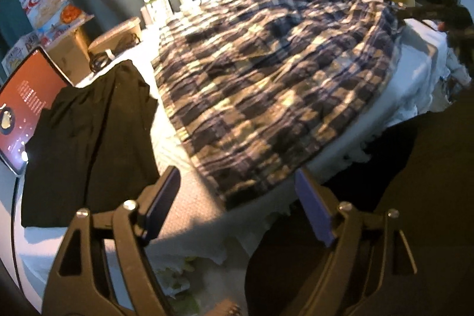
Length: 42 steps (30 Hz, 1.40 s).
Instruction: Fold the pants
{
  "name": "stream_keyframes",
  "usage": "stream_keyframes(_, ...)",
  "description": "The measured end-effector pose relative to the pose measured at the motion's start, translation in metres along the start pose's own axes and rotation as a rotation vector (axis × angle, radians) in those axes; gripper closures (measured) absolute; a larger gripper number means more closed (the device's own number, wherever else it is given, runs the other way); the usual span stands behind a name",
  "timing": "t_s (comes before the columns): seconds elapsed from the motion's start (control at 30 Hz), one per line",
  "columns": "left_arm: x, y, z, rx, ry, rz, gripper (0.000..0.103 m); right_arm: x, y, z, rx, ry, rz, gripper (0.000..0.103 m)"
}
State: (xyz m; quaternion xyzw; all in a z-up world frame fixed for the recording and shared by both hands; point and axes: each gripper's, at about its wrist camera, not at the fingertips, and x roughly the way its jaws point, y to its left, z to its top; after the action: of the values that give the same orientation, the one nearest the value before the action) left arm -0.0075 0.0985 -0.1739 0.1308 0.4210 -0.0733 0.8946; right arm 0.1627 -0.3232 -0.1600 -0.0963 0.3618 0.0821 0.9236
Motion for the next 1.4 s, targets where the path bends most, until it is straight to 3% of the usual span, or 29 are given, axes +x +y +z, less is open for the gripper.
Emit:
stream_keyframes(0.1, 0.007, 0.016, 0.003, -0.085, 0.003, -0.095, 0.023, 0.000, 0.000, 0.000, -0.002, 0.002, 0.000, 0.039)
stream_keyframes(0.17, 0.010, 0.020, 0.004, -0.112, 0.000, -0.114, 0.024, 0.001, -0.001, 0.000, 0.000, 0.001, 0.000, 0.039)
stream_keyframes(0.23, 0.011, 0.021, 0.006, -0.120, -0.013, -0.118, 0.030, 0.001, -0.001, -0.001, 0.003, 0.001, -0.002, 0.039)
stream_keyframes(0.3, 0.010, 0.020, 0.009, -0.127, -0.028, -0.118, 0.063, 0.002, -0.003, -0.003, 0.007, 0.003, -0.001, 0.039)
stream_keyframes(0.4, 0.011, 0.016, 0.014, -0.140, -0.048, -0.122, 0.082, 0.004, -0.006, -0.005, -0.005, 0.006, -0.014, 0.039)
stream_keyframes(0.5, 0.010, 0.013, 0.019, -0.142, -0.071, -0.130, 0.093, 0.004, -0.016, -0.006, -0.013, 0.003, -0.045, 0.039)
stream_keyframes(0.63, -0.003, 0.023, 0.027, -0.188, -0.134, -0.151, 0.095, 0.004, -0.031, -0.007, -0.079, -0.004, -0.084, 0.039)
stream_keyframes(0.8, -0.014, 0.036, 0.040, -0.227, -0.189, -0.166, 0.096, 0.013, -0.025, -0.007, -0.225, -0.026, 0.059, 0.039)
stream_keyframes(0.97, -0.022, 0.040, 0.050, -0.247, -0.222, -0.178, 0.097, 0.029, -0.014, 0.006, -0.303, -0.028, 0.122, 0.039)
stream_keyframes(1.07, -0.026, 0.040, 0.054, -0.260, -0.241, -0.175, 0.097, 0.040, -0.014, 0.014, -0.284, -0.024, 0.151, 0.039)
stream_keyframes(1.1, -0.028, 0.041, 0.055, -0.267, -0.250, -0.168, 0.097, 0.040, -0.014, 0.015, -0.273, -0.028, 0.166, 0.041)
stream_keyframes(1.13, -0.029, 0.042, 0.055, -0.276, -0.256, -0.164, 0.097, 0.040, -0.013, 0.015, -0.271, -0.029, 0.182, 0.061)
stream_keyframes(1.17, -0.029, 0.043, 0.057, -0.289, -0.261, -0.165, 0.097, 0.040, -0.012, 0.015, -0.274, -0.028, 0.178, 0.074)
stream_keyframes(1.2, -0.029, 0.044, 0.059, -0.299, -0.266, -0.166, 0.097, 0.039, -0.011, 0.016, -0.274, -0.033, 0.167, 0.080)
stream_keyframes(1.3, -0.027, 0.047, 0.065, -0.313, -0.278, -0.161, 0.097, 0.034, -0.007, 0.017, -0.268, -0.062, 0.150, 0.089)
stream_keyframes(1.4, -0.027, 0.052, 0.077, -0.307, -0.292, -0.151, 0.097, 0.026, -0.006, 0.025, -0.251, -0.093, 0.121, 0.090)
